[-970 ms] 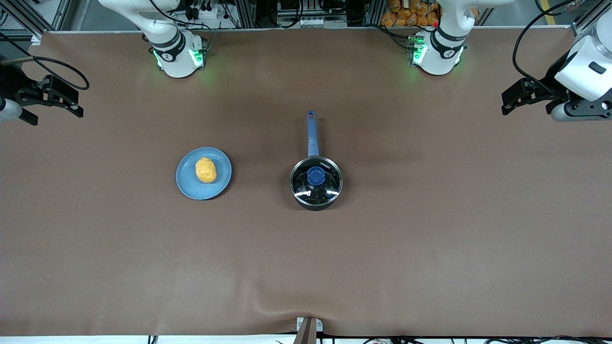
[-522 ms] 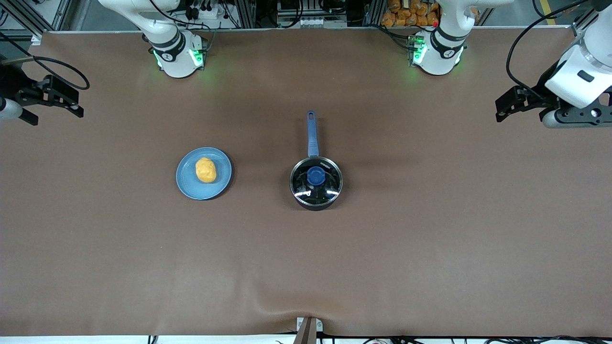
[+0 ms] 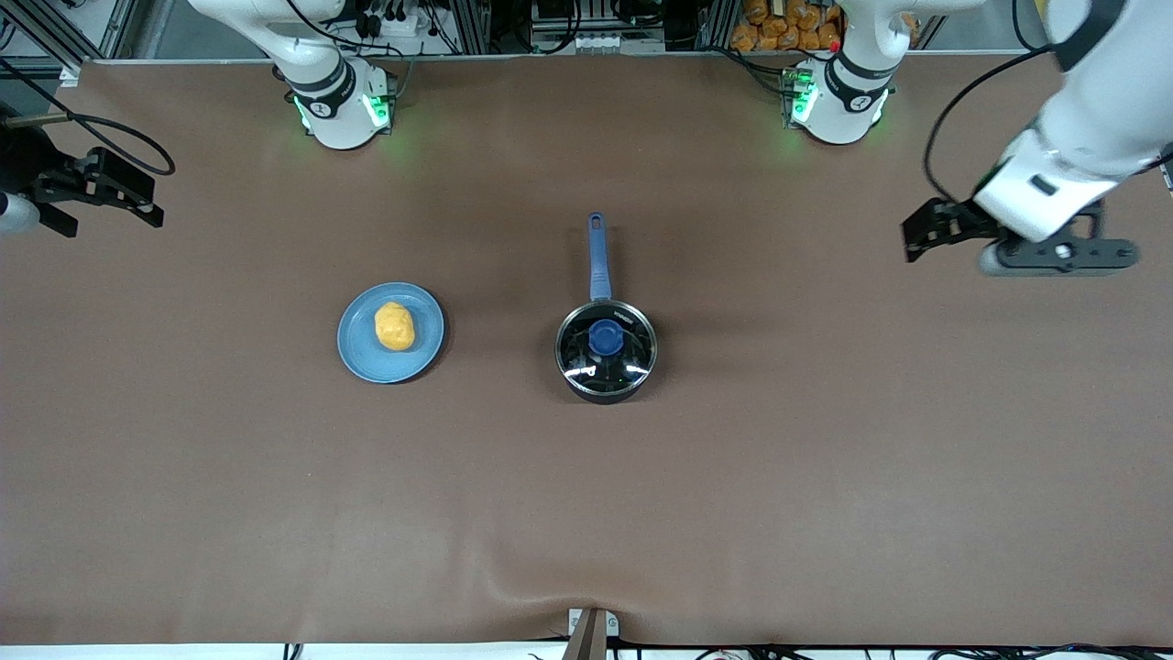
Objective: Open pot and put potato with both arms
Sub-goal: 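Lower the left gripper onto the blue lid knob and grasp it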
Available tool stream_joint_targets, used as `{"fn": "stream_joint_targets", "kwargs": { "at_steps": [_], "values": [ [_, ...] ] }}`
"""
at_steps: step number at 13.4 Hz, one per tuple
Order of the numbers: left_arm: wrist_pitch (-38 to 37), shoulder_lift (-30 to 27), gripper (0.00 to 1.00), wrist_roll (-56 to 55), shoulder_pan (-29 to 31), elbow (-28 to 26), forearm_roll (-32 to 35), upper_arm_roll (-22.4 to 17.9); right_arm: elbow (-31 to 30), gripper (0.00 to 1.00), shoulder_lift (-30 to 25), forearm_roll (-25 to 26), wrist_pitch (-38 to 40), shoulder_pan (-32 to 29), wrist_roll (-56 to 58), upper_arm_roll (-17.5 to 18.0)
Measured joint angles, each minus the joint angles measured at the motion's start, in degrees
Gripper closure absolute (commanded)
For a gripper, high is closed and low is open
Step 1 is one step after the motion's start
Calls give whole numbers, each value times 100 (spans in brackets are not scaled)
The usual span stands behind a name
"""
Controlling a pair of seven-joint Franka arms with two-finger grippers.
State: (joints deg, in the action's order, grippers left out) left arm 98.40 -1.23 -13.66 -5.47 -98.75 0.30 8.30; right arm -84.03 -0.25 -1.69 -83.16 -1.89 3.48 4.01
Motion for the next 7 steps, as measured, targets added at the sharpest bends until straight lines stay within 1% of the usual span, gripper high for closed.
{"fn": "stream_joint_targets", "kwargs": {
  "at_steps": [3, 6, 7],
  "values": [
    [285, 282, 0, -876, -59, 48, -1, 626, 0, 0, 0, -2, 25, 0, -20, 4],
    [435, 700, 0, -1510, -83, 397, -1, 1222, 0, 0, 1, -3, 35, 0, -24, 8],
    [562, 874, 0, -1626, -147, 504, 0, 1345, 0, 0, 1, -4, 37, 1, -26, 10]
  ]
}}
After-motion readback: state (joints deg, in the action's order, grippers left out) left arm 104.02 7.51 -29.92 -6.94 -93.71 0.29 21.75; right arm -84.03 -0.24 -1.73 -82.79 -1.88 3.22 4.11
